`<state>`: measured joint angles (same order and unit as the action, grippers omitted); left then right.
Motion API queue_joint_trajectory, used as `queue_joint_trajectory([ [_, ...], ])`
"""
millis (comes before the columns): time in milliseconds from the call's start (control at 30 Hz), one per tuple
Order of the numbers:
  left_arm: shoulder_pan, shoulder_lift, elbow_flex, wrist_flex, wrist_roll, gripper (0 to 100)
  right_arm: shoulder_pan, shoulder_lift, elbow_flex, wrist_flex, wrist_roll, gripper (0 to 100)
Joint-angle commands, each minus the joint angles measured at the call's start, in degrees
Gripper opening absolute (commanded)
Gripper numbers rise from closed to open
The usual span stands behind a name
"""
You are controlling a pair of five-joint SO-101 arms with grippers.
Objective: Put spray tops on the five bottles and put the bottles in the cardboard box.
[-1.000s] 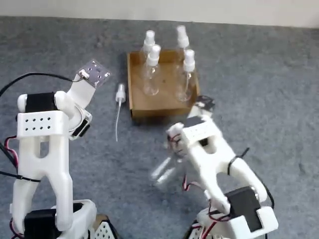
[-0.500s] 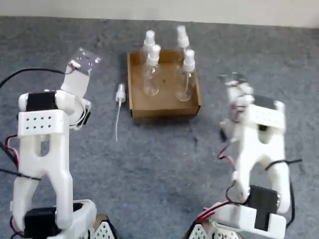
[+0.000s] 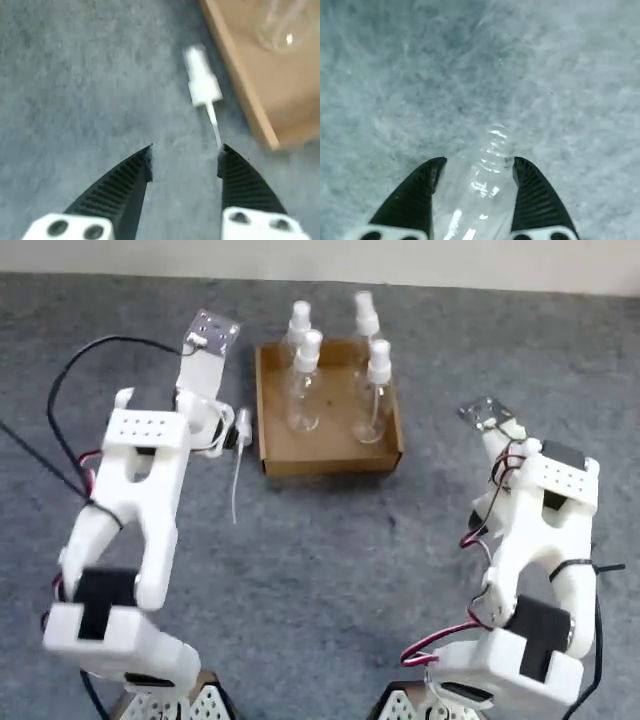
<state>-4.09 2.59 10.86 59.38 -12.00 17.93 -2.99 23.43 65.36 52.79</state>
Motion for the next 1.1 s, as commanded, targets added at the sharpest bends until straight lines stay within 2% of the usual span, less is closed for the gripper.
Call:
queue_joint_trajectory([
  [0, 1.3, 6.9, -5.8, -6.6, 0.7, 20, 1.1, 0.3, -1.1, -1.1, 0.9, 0.9],
  [167, 1.4, 14.5, -12.1, -8.1, 3.0, 20, 1.3, 1.5, -1.1, -1.1, 0.9, 0.9],
  [800, 2.1, 34.2, -26.8, -8.0, 2.7, 19, 0.9, 1.9, -1.1, -0.8, 1.0, 0.9],
  [1000, 0.2, 35.1, -29.0, -0.7, 2.6, 2, 1.4, 1.9, -1.0, -0.7, 1.0, 0.9],
  [1067, -1.1, 35.1, -30.4, 3.5, 2.6, 0, 1.4, 1.9, -1.0, -0.7, 1.0, 0.9],
])
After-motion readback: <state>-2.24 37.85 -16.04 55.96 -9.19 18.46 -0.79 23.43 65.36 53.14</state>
